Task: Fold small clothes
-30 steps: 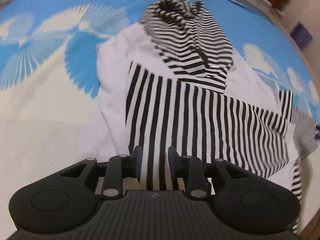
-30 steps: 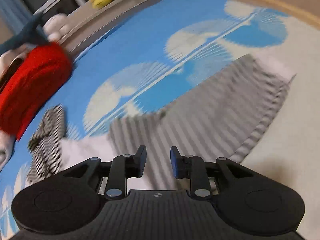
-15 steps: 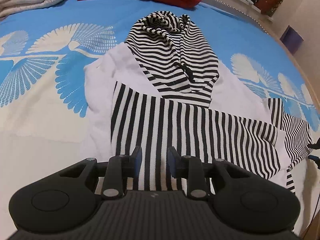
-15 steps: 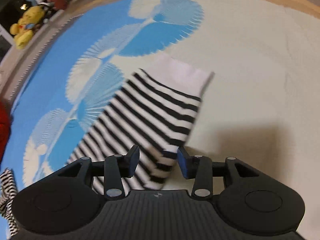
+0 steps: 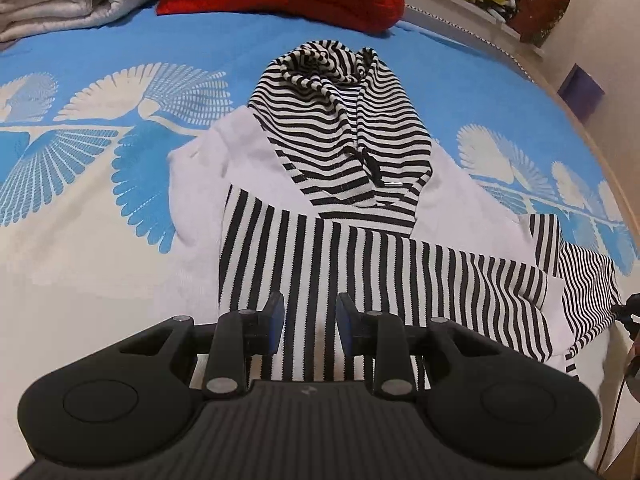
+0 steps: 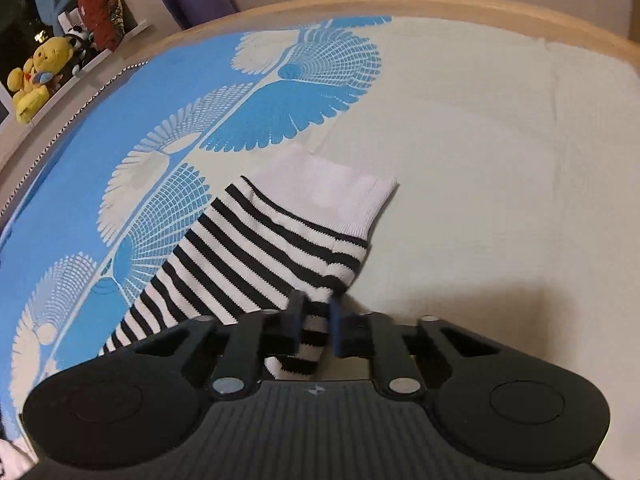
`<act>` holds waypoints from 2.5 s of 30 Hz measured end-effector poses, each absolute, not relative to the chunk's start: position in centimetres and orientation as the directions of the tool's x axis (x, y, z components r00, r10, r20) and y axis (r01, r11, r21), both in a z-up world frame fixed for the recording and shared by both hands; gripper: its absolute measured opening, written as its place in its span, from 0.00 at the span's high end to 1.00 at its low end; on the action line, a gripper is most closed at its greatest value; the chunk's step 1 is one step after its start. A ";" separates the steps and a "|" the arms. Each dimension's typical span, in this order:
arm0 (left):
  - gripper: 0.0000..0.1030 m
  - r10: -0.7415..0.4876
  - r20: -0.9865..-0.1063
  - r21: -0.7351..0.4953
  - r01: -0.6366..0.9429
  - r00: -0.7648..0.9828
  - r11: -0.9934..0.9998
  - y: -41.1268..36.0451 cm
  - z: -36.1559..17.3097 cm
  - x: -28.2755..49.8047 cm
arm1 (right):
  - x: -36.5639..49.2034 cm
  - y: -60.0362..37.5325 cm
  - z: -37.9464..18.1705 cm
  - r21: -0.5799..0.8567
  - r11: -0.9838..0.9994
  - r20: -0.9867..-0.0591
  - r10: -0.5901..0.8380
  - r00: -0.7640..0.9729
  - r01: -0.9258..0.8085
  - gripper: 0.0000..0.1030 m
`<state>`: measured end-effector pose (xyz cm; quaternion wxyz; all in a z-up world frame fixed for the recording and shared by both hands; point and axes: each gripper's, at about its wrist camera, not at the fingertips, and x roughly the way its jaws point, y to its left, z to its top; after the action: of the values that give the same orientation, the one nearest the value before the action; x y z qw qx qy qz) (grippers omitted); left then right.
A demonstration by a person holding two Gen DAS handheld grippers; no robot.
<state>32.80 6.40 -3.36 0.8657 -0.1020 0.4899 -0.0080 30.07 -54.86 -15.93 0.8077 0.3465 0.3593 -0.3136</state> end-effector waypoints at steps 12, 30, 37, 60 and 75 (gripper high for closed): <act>0.70 -0.132 -0.827 -0.228 -0.111 0.546 0.967 8.2 -2.1 32.5 | 30.6 -50.6 -11.3 0.314 0.624 -0.672 -0.386 0.632 0.715 0.96; 0.70 -0.161 -0.783 -0.362 -0.230 0.601 0.903 15.0 0.5 31.3 | 28.4 -23.9 3.1 0.250 0.968 -0.435 0.143 0.889 -0.033 0.96; 0.70 -0.186 -0.789 -0.410 -0.276 0.586 0.869 16.4 0.1 31.2 | 26.7 -15.0 -6.2 0.554 0.801 -0.679 0.593 0.433 -0.229 0.70; 0.70 -0.279 -0.898 -0.402 -0.376 0.341 0.835 12.8 -9.2 33.0 | 32.2 -32.5 -11.7 0.526 0.775 -0.818 0.347 0.458 0.352 0.63; 0.98 -0.070 -0.793 -0.260 -0.232 0.605 0.937 10.6 0.4 29.3 | 32.2 -31.8 -7.5 0.532 0.800 -0.754 0.300 0.585 0.276 0.62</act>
<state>29.32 10.62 0.41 0.8795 -0.1708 0.4418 0.0459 32.17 -31.76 -7.54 0.8324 0.3158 0.4554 0.0073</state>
